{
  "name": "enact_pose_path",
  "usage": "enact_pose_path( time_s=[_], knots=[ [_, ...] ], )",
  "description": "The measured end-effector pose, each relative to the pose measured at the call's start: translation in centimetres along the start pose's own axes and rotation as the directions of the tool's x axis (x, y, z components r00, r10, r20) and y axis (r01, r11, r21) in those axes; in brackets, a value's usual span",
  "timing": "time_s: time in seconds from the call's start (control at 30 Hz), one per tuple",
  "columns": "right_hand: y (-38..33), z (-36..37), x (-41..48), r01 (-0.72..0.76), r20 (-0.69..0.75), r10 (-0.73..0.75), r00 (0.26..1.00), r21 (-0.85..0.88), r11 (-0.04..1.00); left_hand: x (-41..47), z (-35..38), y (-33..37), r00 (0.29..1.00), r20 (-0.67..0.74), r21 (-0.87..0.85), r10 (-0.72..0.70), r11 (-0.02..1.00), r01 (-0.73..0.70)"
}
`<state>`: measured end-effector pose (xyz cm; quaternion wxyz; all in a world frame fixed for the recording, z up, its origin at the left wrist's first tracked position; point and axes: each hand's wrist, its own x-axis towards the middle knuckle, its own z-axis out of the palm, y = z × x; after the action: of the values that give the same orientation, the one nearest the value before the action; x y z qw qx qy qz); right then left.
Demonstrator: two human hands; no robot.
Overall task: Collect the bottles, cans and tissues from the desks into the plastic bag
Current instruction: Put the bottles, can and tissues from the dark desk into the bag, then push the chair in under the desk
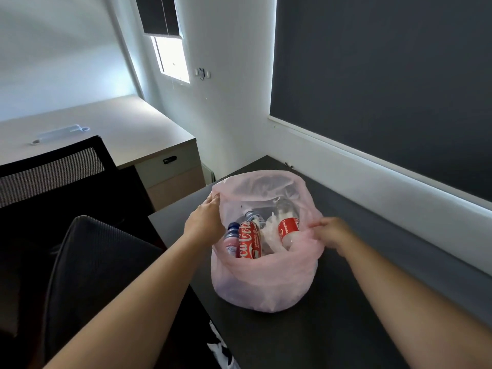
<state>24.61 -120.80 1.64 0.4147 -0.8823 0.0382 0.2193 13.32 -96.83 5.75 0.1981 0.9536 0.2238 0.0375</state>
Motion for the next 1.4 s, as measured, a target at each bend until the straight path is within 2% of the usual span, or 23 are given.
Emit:
enact_pose_path(
  time_s=[0.07,0.13,0.23,0.3,0.4,0.53,0.67,0.73,0.87,0.97,1.13,1.23,1.4],
  knots=[
    [0.1,-0.1,-0.2,0.022,-0.05,-0.016,0.999,0.141,0.99,0.2,0.0,0.0,1.0,0.003,-0.028,0.008,1.0,-0.008],
    [-0.7,-0.8,-0.2,0.043,-0.169,0.0,0.986,0.247,0.968,0.6,0.0,0.2,1.0,0.005,-0.028,0.018,0.999,-0.018],
    [-2.4,-3.1,-0.1,0.132,-0.365,-0.009,0.931,0.313,0.941,1.2,-0.2,1.2,0.999,-0.017,-0.003,0.038,0.999,-0.039],
    [-3.3,-5.1,-0.4,0.189,-0.453,-0.054,0.89,0.259,0.947,1.7,-0.2,2.1,0.998,-0.029,-0.014,0.057,0.998,-0.057],
    [-3.6,-7.3,-1.1,0.212,-0.501,-0.115,0.858,0.141,0.967,2.3,0.2,3.6,0.996,-0.012,-0.021,0.093,0.995,-0.093],
    [-2.1,-9.1,-2.1,0.167,-0.54,-0.106,0.835,0.066,0.984,2.8,0.9,6.2,0.987,0.008,-0.012,0.161,0.987,-0.161],
    [-0.1,-10.9,-3.0,0.09,-0.607,-0.068,0.792,0.005,0.996,3.3,1.0,8.6,0.978,-0.044,0.002,0.205,0.979,-0.205],
    [0.8,-11.2,-3.5,0.031,-0.616,-0.051,0.786,-0.044,0.999,3.8,1.2,9.3,0.971,-0.038,0.017,0.235,0.972,-0.234],
    [3.2,-10.4,-4.8,-0.085,-0.57,-0.023,0.821,-0.162,0.983,4.1,2.9,9.8,0.946,0.141,0.056,0.291,0.952,-0.301],
    [4.7,-9.6,-5.1,-0.134,-0.543,0.008,0.84,-0.193,0.972,3.6,4.1,10.0,0.925,0.215,0.067,0.313,0.94,-0.334],
    [5.3,-9.8,-6.0,-0.125,-0.468,-0.008,0.884,-0.253,0.959,2.3,3.7,10.1,0.922,0.226,0.098,0.314,0.934,-0.342],
    [4.9,-10.1,-7.0,-0.107,-0.474,-0.039,0.88,-0.278,0.955,0.9,2.3,9.8,0.918,0.203,0.111,0.341,0.923,-0.367],
    [4.1,-10.2,-9.8,0.041,-0.423,-0.192,0.886,-0.342,0.939,-3.9,-1.1,8.7,0.959,0.078,0.124,0.272,0.952,-0.28]
  ],
)
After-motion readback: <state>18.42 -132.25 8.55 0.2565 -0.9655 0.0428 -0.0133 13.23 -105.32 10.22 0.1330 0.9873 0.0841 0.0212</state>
